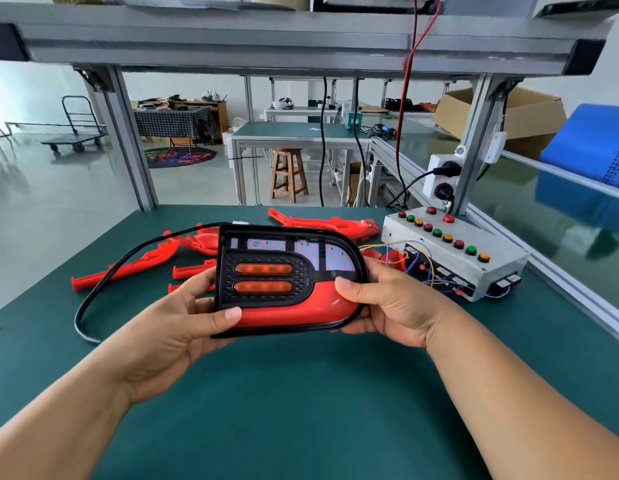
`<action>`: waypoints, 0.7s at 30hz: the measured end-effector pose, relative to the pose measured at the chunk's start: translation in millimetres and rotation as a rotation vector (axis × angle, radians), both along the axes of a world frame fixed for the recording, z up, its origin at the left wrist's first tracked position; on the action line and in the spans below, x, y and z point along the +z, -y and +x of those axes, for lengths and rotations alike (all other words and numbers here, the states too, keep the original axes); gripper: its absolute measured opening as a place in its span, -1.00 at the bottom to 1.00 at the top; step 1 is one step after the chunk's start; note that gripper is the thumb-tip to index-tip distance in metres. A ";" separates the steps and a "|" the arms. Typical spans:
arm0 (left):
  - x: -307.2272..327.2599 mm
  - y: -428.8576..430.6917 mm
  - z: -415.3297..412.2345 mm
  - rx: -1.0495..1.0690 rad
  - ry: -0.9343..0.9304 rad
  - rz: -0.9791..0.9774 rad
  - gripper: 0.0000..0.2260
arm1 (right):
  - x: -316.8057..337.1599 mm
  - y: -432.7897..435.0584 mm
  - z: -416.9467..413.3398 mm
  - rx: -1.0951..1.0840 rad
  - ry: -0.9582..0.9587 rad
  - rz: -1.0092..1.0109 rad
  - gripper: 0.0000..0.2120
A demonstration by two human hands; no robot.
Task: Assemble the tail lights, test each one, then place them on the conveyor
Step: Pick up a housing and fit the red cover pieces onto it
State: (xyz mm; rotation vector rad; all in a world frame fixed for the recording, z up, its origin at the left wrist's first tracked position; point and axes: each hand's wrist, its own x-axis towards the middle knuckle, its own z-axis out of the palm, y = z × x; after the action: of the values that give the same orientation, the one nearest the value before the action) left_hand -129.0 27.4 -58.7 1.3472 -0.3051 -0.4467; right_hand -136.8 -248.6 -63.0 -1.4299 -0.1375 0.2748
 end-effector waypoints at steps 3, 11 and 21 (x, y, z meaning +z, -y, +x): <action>-4.9 -2.3 2.0 0.033 0.016 0.002 -0.57 | -2.4 -2.6 1.6 -0.013 0.006 -0.012 -0.49; -8.5 -5.6 6.1 0.030 0.073 0.019 -0.65 | -2.7 -4.8 4.7 -0.033 0.022 0.003 -0.50; -13.7 -5.1 10.2 0.046 0.047 0.053 -0.68 | -6.2 -8.5 3.3 -0.029 0.014 -0.011 -0.47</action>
State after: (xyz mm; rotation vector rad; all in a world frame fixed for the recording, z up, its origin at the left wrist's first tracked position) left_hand -118.8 32.5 -72.4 1.4149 -0.3025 -0.3875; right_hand -133.5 -240.1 -69.1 -1.4441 -0.1268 0.2420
